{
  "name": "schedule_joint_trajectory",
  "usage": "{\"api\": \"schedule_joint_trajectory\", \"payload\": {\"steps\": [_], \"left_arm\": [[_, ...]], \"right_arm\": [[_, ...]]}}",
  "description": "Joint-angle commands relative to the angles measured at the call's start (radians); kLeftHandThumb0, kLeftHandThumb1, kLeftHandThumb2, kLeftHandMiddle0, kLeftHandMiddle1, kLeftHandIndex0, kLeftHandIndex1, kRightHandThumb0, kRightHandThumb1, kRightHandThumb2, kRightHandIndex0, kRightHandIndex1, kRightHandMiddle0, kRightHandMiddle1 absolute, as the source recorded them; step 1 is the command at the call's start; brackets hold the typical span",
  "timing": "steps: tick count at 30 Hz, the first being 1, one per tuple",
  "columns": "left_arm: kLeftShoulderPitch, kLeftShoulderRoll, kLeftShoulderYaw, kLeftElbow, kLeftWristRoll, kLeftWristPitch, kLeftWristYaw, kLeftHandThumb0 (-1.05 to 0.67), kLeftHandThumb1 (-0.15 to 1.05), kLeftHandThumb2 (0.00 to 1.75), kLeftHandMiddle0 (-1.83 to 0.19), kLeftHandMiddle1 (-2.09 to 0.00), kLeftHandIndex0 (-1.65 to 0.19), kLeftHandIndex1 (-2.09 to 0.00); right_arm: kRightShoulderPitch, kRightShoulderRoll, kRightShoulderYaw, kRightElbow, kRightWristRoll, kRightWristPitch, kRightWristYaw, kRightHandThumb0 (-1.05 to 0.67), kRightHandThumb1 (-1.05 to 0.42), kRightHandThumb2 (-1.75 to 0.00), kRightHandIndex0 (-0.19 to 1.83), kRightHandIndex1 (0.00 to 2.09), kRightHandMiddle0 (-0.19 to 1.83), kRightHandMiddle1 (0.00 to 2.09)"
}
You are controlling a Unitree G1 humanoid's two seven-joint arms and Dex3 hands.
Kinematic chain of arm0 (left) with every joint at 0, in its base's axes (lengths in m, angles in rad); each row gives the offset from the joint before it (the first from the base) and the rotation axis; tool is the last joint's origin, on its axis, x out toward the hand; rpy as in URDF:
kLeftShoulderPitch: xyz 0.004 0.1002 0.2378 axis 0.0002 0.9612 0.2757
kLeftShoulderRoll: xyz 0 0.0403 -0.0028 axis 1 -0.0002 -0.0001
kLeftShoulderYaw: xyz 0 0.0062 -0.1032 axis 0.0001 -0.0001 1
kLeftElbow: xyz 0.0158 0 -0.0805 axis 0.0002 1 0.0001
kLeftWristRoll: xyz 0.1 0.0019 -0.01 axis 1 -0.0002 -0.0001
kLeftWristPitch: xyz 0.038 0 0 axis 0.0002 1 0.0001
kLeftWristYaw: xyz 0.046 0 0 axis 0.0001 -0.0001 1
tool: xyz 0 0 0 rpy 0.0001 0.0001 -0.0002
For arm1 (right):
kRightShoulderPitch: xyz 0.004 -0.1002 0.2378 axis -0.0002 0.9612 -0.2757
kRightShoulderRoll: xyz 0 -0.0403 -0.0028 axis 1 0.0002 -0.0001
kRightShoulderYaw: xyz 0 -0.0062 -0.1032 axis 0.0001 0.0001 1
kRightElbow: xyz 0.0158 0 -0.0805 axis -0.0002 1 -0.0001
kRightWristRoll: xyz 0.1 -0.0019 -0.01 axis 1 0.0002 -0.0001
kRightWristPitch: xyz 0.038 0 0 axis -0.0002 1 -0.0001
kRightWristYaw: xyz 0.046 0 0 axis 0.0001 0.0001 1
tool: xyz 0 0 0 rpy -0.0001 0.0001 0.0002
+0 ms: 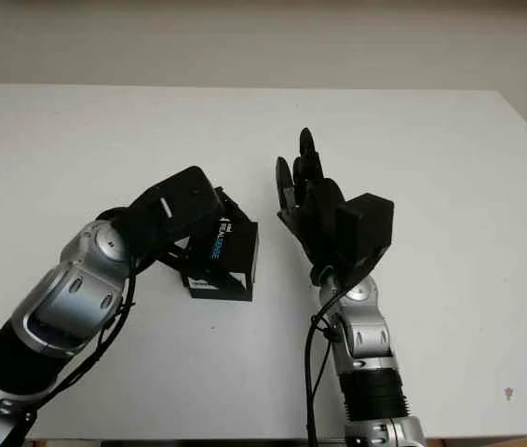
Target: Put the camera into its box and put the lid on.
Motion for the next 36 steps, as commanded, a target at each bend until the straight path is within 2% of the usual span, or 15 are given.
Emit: {"api": "schedule_joint_trajectory", "payload": {"steps": [1,7,15,18,19,21,22,23,24,26,30,36], "left_arm": [[0.022,-0.008,-0.024,-0.009,-0.002,-0.018,0.002,-0.14,0.93,0.05,-0.41,-1.56,-0.31,-1.61],[0.036,-0.004,-0.033,-0.005,0.006,-0.049,0.01,-0.15,0.93,0.05,-0.44,-1.56,-0.33,-1.6],[0.036,-0.027,-0.021,-0.033,-0.008,0.034,0.01,-0.15,0.94,0.06,-0.33,-1.59,-0.28,-1.63],[0.032,-0.021,-0.028,-0.046,-0.01,0.061,0.008,-0.2,0.96,0.06,-0.07,-1.7,0.06,-1.5],[0.031,-0.007,-0.037,-0.048,-0.013,0.052,-0.003,-0.28,0.97,0.06,0.08,-1.4,0.14,-1.23],[0.004,0.041,-0.081,-0.042,-0.027,0.051,-0.061,-0.43,0.99,0.06,0.16,-0.97,0.18,-0.66],[-0.015,0.072,-0.111,-0.037,-0.034,0.05,-0.101,-0.52,1.01,0.08,0.18,-0.49,0.19,-0.29],[-0.032,0.1,-0.137,-0.034,-0.04,0.042,-0.138,-0.58,1.03,0.08,0.19,-0.25,0.19,-0.15],[-0.047,0.126,-0.163,-0.032,-0.042,0.035,-0.171,-0.62,1.04,0.09,0.19,-0.13,0.19,-0.08],[-0.069,0.162,-0.202,-0.031,-0.042,0.029,-0.215,-0.7,1.05,0.13,0.19,-0.03,0.19,-0.02],[-0.102,0.214,-0.272,-0.029,-0.018,0.012,-0.27,-0.77,1.05,0.19,0.19,0.0,0.19,0.0],[-0.104,0.23,-0.294,-0.019,-0.001,-0.01,-0.298,-0.79,1.05,0.2,0.19,0.0,0.19,0.0]], "right_arm": [[-0.005,0.002,-0.002,-0.008,-0.002,-0.003,-0.004,-0.68,-1.05,-0.59,-0.17,0.06,-0.16,0.06],[-0.004,0.001,-0.003,-0.004,-0.001,-0.005,-0.004,-0.68,-1.05,-0.58,-0.17,0.06,-0.17,0.06],[-0.005,0.001,-0.005,0.0,0.005,-0.01,0.003,-0.68,-1.05,-0.58,-0.18,0.05,-0.17,0.05],[-0.005,0.001,-0.003,-0.004,-0.002,-0.005,-0.004,-0.68,-1.05,-0.58,-0.17,0.06,-0.16,0.06],[-0.005,0.0,-0.002,-0.007,-0.004,-0.002,-0.005,-0.68,-1.05,-0.58,-0.17,0.06,-0.16,0.06],[-0.006,-0.001,-0.002,-0.007,0.0,-0.004,0.001,-0.68,-1.05,-0.58,-0.17,0.05,-0.16,0.06],[-0.007,-0.003,-0.003,-0.005,0.002,-0.005,0.004,-0.69,-1.05,-0.58,-0.18,0.05,-0.16,0.06],[-0.008,-0.004,-0.003,-0.002,0.002,-0.004,0.007,-0.69,-1.05,-0.57,-0.18,0.05,-0.16,0.06],[-0.009,-0.006,-0.003,-0.001,0.003,-0.001,0.01,-0.7,-1.05,-0.57,-0.18,0.05,-0.15,0.06],[-0.012,-0.008,-0.004,0.004,0.001,-0.003,0.013,-0.7,-1.05,-0.57,-0.17,0.05,-0.15,0.06],[-0.014,-0.009,-0.005,0.011,-0.002,-0.014,0.016,-0.7,-1.05,-0.57,-0.16,0.06,-0.14,0.06],[-0.015,-0.007,-0.01,0.005,0.005,-0.001,0.015,-0.7,-1.05,-0.56,-0.17,0.06,-0.15,0.06]]}}
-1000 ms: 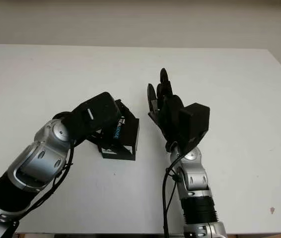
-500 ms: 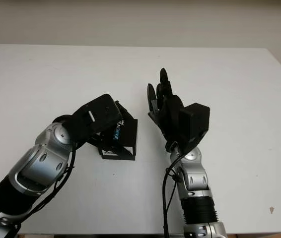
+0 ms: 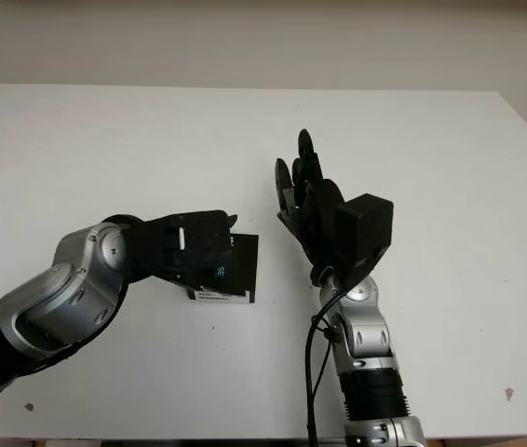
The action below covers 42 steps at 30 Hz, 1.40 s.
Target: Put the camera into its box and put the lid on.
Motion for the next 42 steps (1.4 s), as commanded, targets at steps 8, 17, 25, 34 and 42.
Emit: {"api": "schedule_joint_trajectory", "payload": {"steps": [8,17,25,34,42], "left_arm": [[0.045,0.015,-0.016,-0.009,0.016,-0.027,-0.024,-0.82,1.05,0.25,0.19,0.0,0.19,0.0],[0.185,-0.02,0.288,-0.028,0.026,-0.187,0.162,-0.77,1.05,0.58,0.19,0.0,0.19,0.0],[0.363,-0.239,0.704,0.056,-0.125,-0.547,0.478,-0.71,1.05,0.6,0.19,0.0,0.19,0.0],[0.523,-0.387,0.859,0.276,-0.312,-1.064,0.574,-0.65,1.05,0.61,0.19,0.0,0.19,0.0],[0.585,-0.477,0.901,0.275,-0.402,-1.079,0.628,-0.73,1.05,0.56,0.19,0.0,0.19,0.0]], "right_arm": [[-0.01,-0.006,-0.005,-0.009,0.0,-0.006,0.001,-0.69,-1.05,-0.57,-0.18,0.05,-0.16,0.05],[-0.002,-0.01,-0.01,-0.019,0.001,-0.014,0.007,-0.68,-1.05,-0.58,-0.18,0.05,-0.16,0.05],[-0.018,-0.025,-0.033,-0.019,0.013,-0.002,0.02,-0.67,-1.05,-0.59,-0.19,0.05,-0.17,0.05],[-0.018,-0.04,-0.043,-0.018,0.015,0.017,0.021,-0.65,-1.05,-0.59,-0.19,0.03,-0.18,0.05],[0.005,-0.051,-0.037,-0.049,0.01,0.031,0.025,-0.65,-1.05,-0.59,-0.19,0.0,-0.19,0.02]]}}
